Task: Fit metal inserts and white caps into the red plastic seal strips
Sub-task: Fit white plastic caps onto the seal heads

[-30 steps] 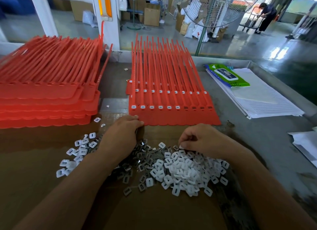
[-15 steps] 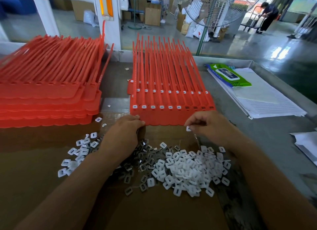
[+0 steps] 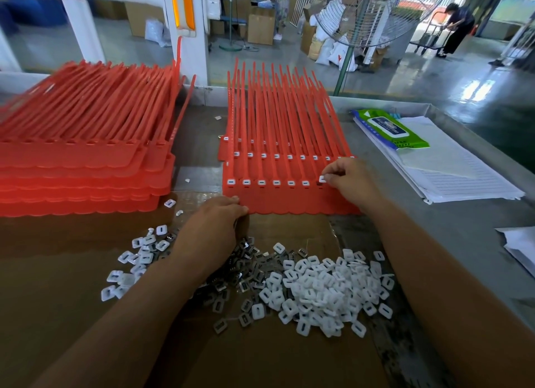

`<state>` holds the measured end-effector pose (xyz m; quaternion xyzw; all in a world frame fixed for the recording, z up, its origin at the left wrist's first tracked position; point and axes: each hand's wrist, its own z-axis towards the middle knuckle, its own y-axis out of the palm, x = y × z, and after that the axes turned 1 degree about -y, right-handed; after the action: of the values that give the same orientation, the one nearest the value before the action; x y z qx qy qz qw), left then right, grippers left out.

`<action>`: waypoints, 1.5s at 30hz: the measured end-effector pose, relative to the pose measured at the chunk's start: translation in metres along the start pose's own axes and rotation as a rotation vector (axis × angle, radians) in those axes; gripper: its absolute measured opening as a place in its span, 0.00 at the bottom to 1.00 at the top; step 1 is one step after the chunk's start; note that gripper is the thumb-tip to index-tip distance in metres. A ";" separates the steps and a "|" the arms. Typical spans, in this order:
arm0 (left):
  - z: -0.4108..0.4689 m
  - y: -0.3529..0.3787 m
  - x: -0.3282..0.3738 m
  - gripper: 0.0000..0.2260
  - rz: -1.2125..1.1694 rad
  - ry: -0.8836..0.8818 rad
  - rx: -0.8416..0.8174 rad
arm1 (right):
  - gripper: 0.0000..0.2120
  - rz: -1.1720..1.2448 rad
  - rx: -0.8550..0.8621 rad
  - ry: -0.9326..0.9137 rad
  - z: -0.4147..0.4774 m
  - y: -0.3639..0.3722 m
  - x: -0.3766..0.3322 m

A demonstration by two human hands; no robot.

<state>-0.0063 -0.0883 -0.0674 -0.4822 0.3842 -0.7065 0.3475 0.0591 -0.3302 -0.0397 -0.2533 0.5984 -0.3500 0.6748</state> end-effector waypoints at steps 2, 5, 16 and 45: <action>0.000 0.000 0.000 0.18 -0.005 -0.001 0.000 | 0.06 -0.046 -0.024 0.007 0.003 0.003 0.000; 0.000 -0.001 0.000 0.18 -0.008 0.006 0.002 | 0.05 -0.061 -0.050 0.015 0.004 0.003 -0.001; 0.000 -0.002 0.002 0.19 -0.005 0.018 0.005 | 0.04 -0.155 -0.069 0.003 0.006 0.004 -0.005; 0.000 -0.002 0.002 0.18 -0.012 0.005 -0.002 | 0.09 0.002 0.017 0.107 0.005 0.006 -0.002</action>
<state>-0.0074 -0.0887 -0.0649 -0.4830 0.3829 -0.7094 0.3417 0.0654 -0.3256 -0.0425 -0.2275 0.6310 -0.3675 0.6443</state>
